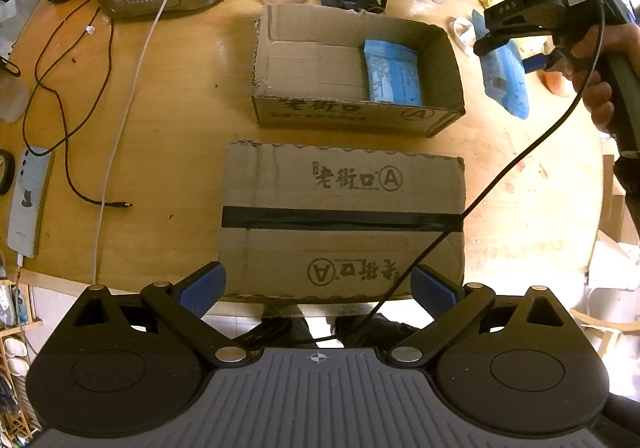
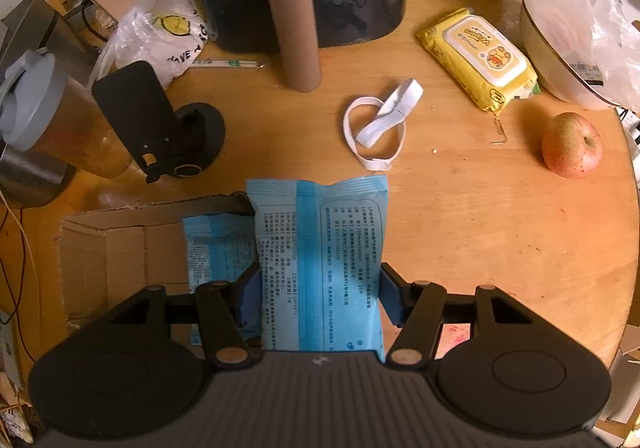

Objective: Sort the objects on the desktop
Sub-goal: 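Carry the held smaller blue packet over the open cardboard box with the right gripper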

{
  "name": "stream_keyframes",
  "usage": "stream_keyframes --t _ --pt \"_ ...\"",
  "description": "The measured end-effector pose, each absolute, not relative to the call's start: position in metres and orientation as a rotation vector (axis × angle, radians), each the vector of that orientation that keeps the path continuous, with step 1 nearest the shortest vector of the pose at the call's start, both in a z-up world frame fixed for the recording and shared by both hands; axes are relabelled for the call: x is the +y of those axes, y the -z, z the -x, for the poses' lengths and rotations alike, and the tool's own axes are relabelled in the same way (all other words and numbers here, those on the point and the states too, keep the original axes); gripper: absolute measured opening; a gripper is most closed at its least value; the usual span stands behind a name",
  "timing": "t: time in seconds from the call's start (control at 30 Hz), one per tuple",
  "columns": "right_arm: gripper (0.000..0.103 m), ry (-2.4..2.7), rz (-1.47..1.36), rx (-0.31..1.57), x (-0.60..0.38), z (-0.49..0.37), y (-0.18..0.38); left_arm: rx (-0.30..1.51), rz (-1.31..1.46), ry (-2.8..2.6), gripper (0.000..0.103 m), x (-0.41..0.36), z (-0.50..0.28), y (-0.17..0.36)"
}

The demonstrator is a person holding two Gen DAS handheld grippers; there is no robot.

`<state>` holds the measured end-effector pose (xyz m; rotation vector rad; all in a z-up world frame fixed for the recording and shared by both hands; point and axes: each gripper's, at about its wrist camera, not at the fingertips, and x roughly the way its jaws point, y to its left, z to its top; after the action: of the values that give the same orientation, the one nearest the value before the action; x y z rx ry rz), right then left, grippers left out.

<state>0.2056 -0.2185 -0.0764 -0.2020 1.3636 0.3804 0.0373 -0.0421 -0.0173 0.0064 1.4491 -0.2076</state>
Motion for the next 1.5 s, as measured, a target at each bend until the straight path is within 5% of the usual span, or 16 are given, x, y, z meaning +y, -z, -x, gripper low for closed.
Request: stream_keyframes --t 1.5 --pt "0.058 -0.421 0.219 1.358 -0.164 -0.186 0.077 1.441 0.034 0.162 0.101 -0.007 -0.035 0.016"
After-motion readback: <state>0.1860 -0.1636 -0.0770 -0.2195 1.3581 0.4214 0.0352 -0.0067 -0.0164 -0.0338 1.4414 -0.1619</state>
